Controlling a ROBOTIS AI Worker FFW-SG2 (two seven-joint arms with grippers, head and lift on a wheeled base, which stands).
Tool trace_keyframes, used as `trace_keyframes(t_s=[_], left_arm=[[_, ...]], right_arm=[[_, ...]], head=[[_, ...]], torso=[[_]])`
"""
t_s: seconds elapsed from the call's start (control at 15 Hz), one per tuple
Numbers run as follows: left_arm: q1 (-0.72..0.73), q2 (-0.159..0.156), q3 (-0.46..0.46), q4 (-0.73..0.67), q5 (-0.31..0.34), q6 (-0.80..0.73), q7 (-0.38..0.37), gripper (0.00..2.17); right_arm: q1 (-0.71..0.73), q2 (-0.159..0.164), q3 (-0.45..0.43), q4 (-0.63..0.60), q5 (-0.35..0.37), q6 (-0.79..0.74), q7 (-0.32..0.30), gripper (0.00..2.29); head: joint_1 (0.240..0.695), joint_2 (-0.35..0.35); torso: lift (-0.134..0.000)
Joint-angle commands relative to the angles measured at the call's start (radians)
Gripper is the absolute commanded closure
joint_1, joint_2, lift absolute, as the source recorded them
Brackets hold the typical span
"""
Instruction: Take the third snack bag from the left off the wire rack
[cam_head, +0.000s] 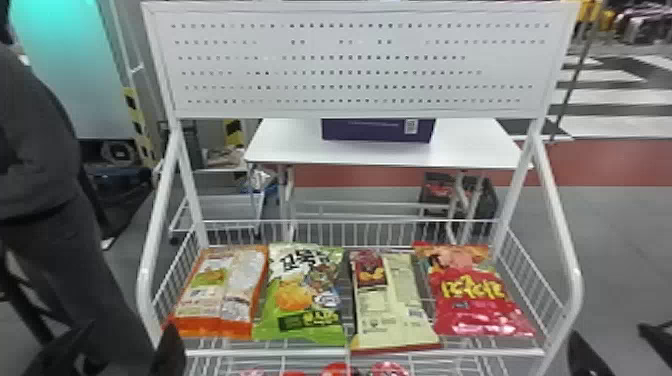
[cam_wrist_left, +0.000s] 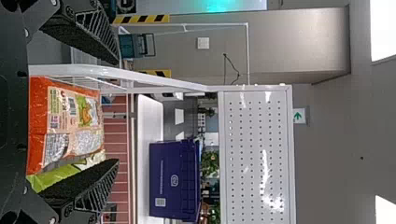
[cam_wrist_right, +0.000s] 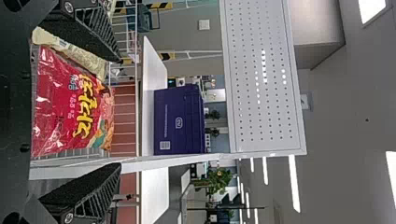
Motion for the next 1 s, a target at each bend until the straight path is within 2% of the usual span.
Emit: trace_keyframes(t_s=[0.0,0.53,0.73,0.8,0.93], left_arm=[[-0.003,0.000,-0.001,0.005,-0.001,0.000,0.001,0.15],[-0.007,0.001,0.001,0.009,-0.001,0.000,-0.001,0.15],[-0.003,0.000,-0.002,0.002,-0.001,0.000,-0.001,0.15],[0.001,0.000,-0.002,-0.001,-0.002,0.003,-0.001,0.15],[0.001,-0.002,-0.005,-0.003,-0.002,0.003,-0.001,0.15]], right_arm=[[-0.002,0.000,0.000,0.003,-0.002,0.003,0.000,0.09],[-0.010,0.005,0.002,0.014,-0.005,0.003,0.000,0.09],[-0.081,0.003,0.048,0.071,-0.005,0.031,0.000,0.08],[-0.139,0.005,0.075,0.086,0.000,0.107,0.003,0.08],[-0.306,0.031,0.160,0.137,0.035,0.298,0.025,0.08]], head=[[0.499,0.000],[0.499,0.000],[0.499,0.000],[0.499,0.000],[0.499,0.000]], torso=[[0.000],[0.000],[0.000],[0.000],[0.000]])
